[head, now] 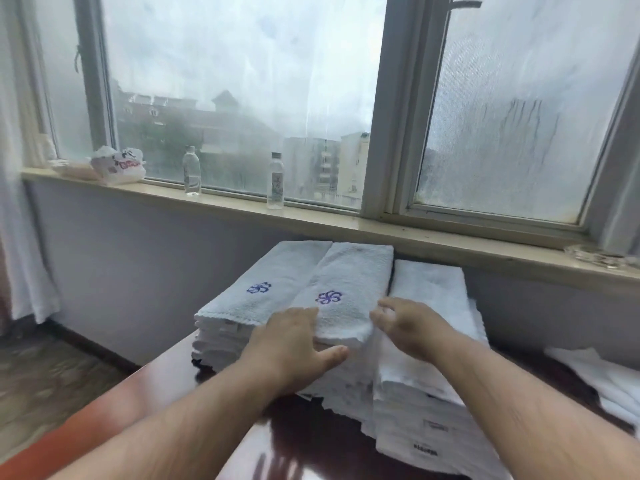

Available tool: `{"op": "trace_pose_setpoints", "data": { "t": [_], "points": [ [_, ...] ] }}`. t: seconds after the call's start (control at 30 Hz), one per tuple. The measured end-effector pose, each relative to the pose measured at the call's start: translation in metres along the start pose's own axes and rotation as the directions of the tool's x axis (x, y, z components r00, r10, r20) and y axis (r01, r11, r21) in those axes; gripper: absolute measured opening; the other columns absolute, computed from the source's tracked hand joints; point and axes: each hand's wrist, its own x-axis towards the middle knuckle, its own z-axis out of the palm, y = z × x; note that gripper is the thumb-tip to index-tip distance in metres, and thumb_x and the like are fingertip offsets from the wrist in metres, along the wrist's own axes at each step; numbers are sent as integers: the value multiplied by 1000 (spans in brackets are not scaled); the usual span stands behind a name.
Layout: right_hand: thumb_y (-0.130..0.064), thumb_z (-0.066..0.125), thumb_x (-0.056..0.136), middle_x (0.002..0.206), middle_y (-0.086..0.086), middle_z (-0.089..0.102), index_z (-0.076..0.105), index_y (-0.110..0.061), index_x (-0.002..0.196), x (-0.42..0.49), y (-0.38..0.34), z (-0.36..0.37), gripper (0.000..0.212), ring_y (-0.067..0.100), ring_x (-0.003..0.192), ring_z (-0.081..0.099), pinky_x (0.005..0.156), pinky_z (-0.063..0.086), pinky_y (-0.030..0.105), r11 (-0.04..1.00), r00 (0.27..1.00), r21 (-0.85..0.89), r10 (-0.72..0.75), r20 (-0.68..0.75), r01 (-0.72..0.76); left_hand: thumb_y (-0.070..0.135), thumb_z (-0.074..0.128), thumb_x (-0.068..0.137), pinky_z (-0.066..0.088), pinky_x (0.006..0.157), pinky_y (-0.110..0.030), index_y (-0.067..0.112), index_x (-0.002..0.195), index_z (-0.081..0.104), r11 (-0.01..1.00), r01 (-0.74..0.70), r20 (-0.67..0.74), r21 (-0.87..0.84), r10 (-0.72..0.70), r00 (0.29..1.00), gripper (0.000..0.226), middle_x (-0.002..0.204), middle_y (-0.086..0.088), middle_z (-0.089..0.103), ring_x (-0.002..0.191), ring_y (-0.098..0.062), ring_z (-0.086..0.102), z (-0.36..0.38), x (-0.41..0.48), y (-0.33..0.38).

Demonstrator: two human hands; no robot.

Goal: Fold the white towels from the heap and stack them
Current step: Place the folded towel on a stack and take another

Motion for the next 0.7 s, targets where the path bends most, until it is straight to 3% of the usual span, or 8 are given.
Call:
{"op": "trace_pose_setpoints", "data": {
  "t": [0.07, 0.13, 0.3, 0.4, 0.53, 0.6, 0.7],
  "points": [
    [-51, 47, 102, 147, 1, 55, 56, -19, 141, -32, 4, -15, 52, 20, 131, 52, 104, 41, 32, 1000, 999, 12, 15, -38, -14, 69, 56, 86, 35, 116, -40, 29, 149, 43, 997, 3, -52, -82, -7, 999, 75, 151, 6, 48, 139, -16, 42, -12, -17, 4],
    [-49, 51, 99, 134, -1, 63, 64, -22, 131, -64, 15, -31, 44, 17, 115, 59, 93, 46, 32, 999, 991, 16, 36, -127, -34, 58, 59, 90, 41, 110, -40, 29, 142, 51, 986, 16, -62, -167, -27, 998, 60, 141, 4, 56, 129, -16, 52, -21, -31, 14],
    [-37, 57, 93, 91, -11, 70, 68, -27, 83, -147, 51, -58, 18, 2, 78, 57, 62, 40, 21, 996, 924, 19, 89, -372, -88, 43, 62, 92, 49, 92, -26, 25, 126, 63, 953, -68, -44, -294, 58, 997, 38, 111, 10, 69, 103, -11, 64, -17, -66, 62],
    [-33, 60, 89, 76, -13, 67, 67, -28, 73, -182, 71, -64, 18, 2, 75, 60, 64, 46, 27, 990, 902, -2, 129, -412, -142, 38, 64, 90, 49, 90, -24, 26, 119, 66, 929, -147, -30, -341, 146, 989, 32, 105, 12, 66, 97, -9, 63, -2, -82, 90],
    [-28, 62, 87, 71, -14, 68, 67, -30, 68, -220, 103, -70, 19, -1, 74, 61, 59, 41, 11, 985, 868, 74, 174, -465, -157, 38, 65, 89, 47, 78, -14, 31, 103, 68, 897, -246, -20, -366, 257, 966, 15, 88, 16, 68, 84, 4, 63, 17, -96, 124],
    [-24, 63, 87, 68, -15, 68, 68, -28, 68, -238, 127, -65, 20, -4, 74, 61, 57, 42, 10, 975, 850, 136, 222, -477, -178, 37, 65, 89, 44, 70, -8, 34, 92, 67, 889, -285, -1, -358, 304, 953, 6, 79, 17, 68, 78, 7, 62, 32, -102, 142],
    [-21, 64, 89, 67, -14, 67, 67, -25, 67, -260, 165, -55, 22, -1, 70, 61, 56, 40, 9, 951, 826, 191, 307, -473, -244, 36, 63, 89, 42, 65, -7, 32, 94, 69, 874, -314, 48, -371, 355, 934, 8, 78, 16, 67, 75, 6, 63, 65, -104, 174]
  ]
}}
